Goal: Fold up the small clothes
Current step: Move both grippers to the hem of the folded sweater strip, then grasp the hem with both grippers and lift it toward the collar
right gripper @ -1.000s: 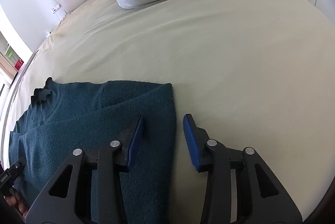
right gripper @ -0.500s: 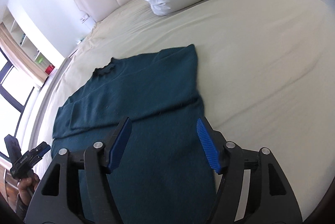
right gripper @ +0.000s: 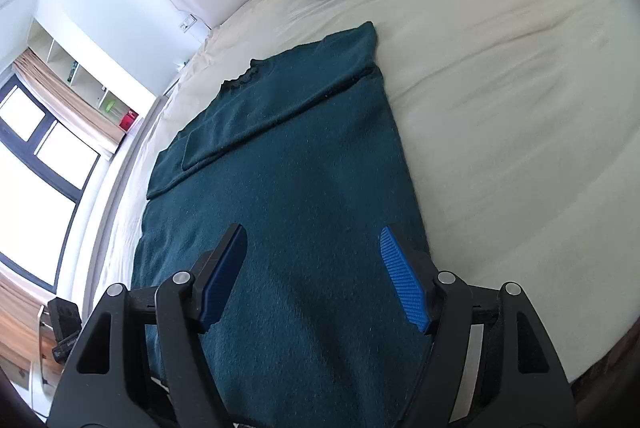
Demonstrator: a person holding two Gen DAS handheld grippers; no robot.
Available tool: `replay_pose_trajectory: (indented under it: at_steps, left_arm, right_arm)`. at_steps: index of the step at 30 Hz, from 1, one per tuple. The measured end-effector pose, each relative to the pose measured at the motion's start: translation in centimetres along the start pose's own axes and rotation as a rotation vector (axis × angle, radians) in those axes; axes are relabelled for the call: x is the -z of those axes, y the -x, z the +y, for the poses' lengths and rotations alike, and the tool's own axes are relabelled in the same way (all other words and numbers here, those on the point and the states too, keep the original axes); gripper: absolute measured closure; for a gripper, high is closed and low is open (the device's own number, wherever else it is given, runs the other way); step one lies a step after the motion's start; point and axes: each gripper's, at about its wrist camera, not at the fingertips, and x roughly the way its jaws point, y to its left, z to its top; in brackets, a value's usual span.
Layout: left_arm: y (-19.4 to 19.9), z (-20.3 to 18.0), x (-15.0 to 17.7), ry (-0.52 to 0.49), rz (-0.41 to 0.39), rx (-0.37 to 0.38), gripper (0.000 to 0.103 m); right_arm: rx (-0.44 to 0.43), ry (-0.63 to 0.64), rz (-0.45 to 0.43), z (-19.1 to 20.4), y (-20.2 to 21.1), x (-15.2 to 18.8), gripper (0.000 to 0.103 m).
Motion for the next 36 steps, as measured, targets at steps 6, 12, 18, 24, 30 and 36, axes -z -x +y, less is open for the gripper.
replay_pose_trajectory:
  at_steps: [6,12,18,24,30,36]
  left_arm:
    - [-0.6,0.0,0.7,0.018,0.051,0.024,0.064]
    - [-0.5,0.6,1.0,0.035,0.055,0.007,0.093]
    - [-0.7,0.3,1.1,0.018,0.055,-0.008,0.094]
    - [-0.8,0.1,1.2,0.008,0.056,-0.013,0.095]
    - [-0.9,0.1,1.2,0.009,0.056,-0.011,0.095]
    - [-0.9,0.2,1.4,0.007,0.059,-0.007,0.095]
  right_arm:
    - [-0.04,-0.048,0.049,-1.1,2.1,2.0,0.035]
    - [0.015,-0.084,0.083,-3.3,4.7,3.3,0.035]
    - [0.068,-0.137,0.189,-6.1,5.7,4.6,0.035]
    - [0.077,-0.136,0.276,-6.4,5.3,5.1,0.035]
    - [0.064,-0.165,0.388,-6.4,4.4,5.4,0.035]
    - [-0.036,-0.277,0.419,-7.7,4.0,6.2,0.043]
